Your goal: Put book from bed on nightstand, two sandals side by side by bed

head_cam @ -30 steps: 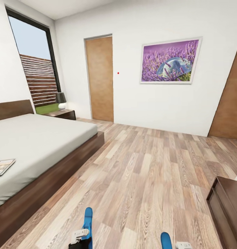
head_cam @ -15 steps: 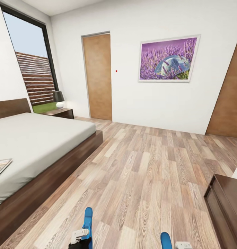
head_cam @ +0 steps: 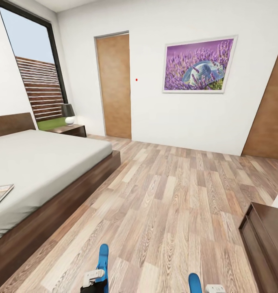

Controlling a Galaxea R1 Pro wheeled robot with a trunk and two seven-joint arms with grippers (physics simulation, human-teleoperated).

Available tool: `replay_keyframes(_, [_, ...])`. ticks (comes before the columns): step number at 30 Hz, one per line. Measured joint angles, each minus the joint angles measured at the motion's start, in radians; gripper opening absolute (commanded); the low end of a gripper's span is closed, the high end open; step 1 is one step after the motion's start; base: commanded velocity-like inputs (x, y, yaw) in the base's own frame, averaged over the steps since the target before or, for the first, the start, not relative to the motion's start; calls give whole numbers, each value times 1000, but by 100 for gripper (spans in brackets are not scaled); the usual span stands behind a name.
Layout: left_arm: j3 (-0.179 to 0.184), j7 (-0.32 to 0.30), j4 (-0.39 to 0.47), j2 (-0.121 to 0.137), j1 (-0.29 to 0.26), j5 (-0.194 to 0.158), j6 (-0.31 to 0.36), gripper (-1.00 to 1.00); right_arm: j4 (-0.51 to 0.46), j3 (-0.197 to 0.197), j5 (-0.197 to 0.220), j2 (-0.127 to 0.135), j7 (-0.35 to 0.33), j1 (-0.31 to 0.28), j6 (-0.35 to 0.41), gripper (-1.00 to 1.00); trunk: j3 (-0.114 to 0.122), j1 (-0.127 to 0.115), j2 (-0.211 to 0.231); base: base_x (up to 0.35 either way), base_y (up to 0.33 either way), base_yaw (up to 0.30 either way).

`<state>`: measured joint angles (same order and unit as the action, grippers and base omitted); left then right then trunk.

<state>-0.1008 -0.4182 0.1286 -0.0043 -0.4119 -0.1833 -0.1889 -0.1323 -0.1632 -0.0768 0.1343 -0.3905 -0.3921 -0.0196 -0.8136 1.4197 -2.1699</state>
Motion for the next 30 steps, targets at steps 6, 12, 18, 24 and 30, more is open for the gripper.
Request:
replay_keyframes(6, [0,0,0,0,0,0,0,-100,0,0,0,0,0,0,0,-100,-9,0,0,0,0,0])
replay_keyframes(12, [0,0,0,0,0,0,0,-100,0,0,0,0,0,0,0,-100,-19,0,0,0,0,0])
replay_keyframes(18, [0,0,0,0,0,0,0,-100,0,0,0,0,0,0,0,-100,-28,0,0,0,0,0])
replay_keyframes(24, [0,0,0,0,0,0,0,-100,0,0,0,0,0,0,0,-100,-37,0,0,0,0,0])
replay_keyframes(30, [0,0,0,0,0,0,0,-100,0,0,0,0,0,0,0,-100,-47,0,0,0,0,0])
